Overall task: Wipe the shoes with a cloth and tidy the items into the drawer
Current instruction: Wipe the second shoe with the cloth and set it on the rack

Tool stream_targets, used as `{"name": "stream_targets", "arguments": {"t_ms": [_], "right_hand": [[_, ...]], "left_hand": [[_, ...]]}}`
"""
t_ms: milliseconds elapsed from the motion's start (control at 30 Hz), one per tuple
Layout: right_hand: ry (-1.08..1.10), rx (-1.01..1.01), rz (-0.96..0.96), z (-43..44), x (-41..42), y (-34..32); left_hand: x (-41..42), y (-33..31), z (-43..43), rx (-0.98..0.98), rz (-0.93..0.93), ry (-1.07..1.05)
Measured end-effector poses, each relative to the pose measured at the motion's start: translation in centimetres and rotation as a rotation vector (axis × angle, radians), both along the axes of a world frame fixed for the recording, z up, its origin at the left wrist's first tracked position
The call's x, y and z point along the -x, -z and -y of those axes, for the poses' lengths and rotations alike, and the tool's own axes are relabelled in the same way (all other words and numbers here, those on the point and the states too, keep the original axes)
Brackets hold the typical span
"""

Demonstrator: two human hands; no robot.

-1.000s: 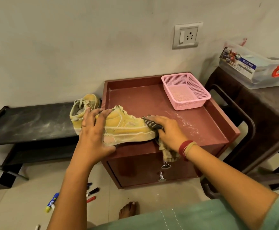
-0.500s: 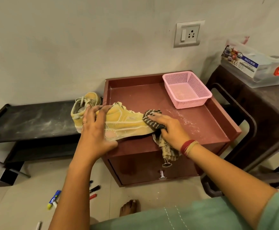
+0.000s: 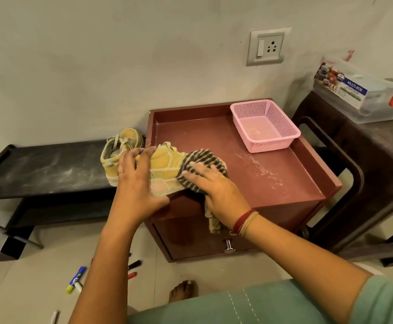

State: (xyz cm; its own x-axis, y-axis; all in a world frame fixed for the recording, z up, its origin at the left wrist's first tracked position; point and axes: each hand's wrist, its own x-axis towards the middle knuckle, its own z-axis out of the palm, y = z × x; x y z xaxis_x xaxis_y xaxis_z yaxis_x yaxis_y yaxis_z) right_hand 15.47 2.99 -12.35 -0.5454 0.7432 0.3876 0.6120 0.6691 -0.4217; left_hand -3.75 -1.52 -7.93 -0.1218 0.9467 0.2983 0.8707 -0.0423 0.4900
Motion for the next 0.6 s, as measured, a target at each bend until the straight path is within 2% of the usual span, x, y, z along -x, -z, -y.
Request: {"name": "stream_targets", "arguments": {"t_ms": [133, 267, 300, 433, 567, 600], "right_hand": [[0.221, 0.143, -0.093, -1.2, -0.7, 0.2], [0.004, 0.029, -0.065, 1.5, 2.0, -0.2], [-0.002, 0.012, -0.072, 1.3, 2.0, -0.2], [0.206, 0.13, -0.127, -0.3, 1.0, -0.2], [0.081, 0.064, -0.052, 1.1, 1.6, -0.3], [0.106, 0.065, -0.057, 0.9, 1.4, -0.2]], "left_hand": [[-0.3, 0.2, 0.0, -0.001, 0.037, -0.033], [-0.4, 0.5, -0.3, -0.022, 0.064, -0.053], [-0.4, 0.5, -0.3, -0.019, 0.07, -0.053], [-0.5, 0.4, -0.2, -0.014, 0.057, -0.059], [-0.5, 0.5, -0.2, -0.019, 0.054, -0.058], [-0.5, 0.5, -0.3, -0.017, 0.055, -0.059]]}}
